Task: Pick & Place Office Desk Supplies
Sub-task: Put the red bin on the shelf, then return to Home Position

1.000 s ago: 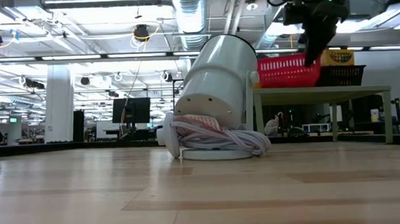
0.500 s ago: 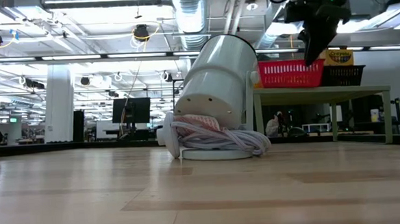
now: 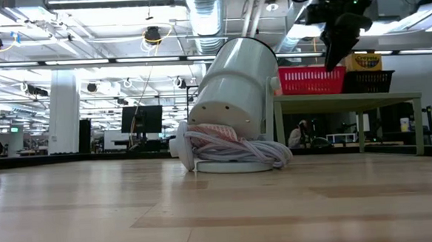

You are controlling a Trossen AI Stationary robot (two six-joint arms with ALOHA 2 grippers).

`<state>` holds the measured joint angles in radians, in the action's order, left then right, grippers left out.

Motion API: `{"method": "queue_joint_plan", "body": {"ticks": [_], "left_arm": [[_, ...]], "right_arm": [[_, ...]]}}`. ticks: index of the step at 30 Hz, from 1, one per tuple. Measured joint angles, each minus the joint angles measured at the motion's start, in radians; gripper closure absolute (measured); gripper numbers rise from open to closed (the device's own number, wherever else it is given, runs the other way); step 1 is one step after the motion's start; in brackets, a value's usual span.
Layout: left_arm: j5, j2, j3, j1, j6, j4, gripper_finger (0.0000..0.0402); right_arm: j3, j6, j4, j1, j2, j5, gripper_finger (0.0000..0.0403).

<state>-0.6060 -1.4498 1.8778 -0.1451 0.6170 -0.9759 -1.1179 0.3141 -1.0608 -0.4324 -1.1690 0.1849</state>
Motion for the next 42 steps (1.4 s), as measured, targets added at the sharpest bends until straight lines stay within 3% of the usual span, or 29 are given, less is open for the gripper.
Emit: {"method": "queue_joint_plan", "body": {"ticks": [6,14,18,21,25,29,36,39,42], "left_arm": [[0.000,0.000,0.000,0.000,-0.002,0.001,0.0284],[0.001,0.007,0.000,-0.006,-0.044,0.002,0.0284],[0.004,0.021,0.000,-0.020,-0.147,0.034,0.0284],[-0.006,0.045,0.000,-0.047,-0.265,0.042,0.0284],[-0.045,0.145,-0.037,-0.066,-0.367,0.028,0.0284],[-0.052,0.361,-0.247,-0.065,-0.403,0.109,0.0284],[0.054,0.837,-0.914,-0.039,-0.456,0.618,0.0284],[0.065,1.010,-1.169,-0.025,-0.433,0.729,0.0284],[0.101,1.198,-1.345,-0.021,-0.420,0.776,0.0284]], "right_arm": [[0.000,-0.007,0.000,0.000,0.010,0.000,0.0332],[0.000,-0.058,0.000,0.000,0.120,-0.006,0.0332],[-0.025,-0.202,0.008,0.000,0.189,-0.134,0.0332],[-0.045,-0.350,0.107,0.019,0.261,-0.257,0.0332],[-0.048,-0.522,0.299,0.085,0.367,-0.258,0.0332],[-0.048,-0.647,0.373,0.154,0.456,-0.158,0.0332],[-0.034,-0.814,0.400,0.289,0.537,-0.006,0.0332],[-0.032,-0.868,0.415,0.345,0.547,0.051,0.0332],[-0.031,-0.900,0.431,0.392,0.547,0.108,0.0332]]}}
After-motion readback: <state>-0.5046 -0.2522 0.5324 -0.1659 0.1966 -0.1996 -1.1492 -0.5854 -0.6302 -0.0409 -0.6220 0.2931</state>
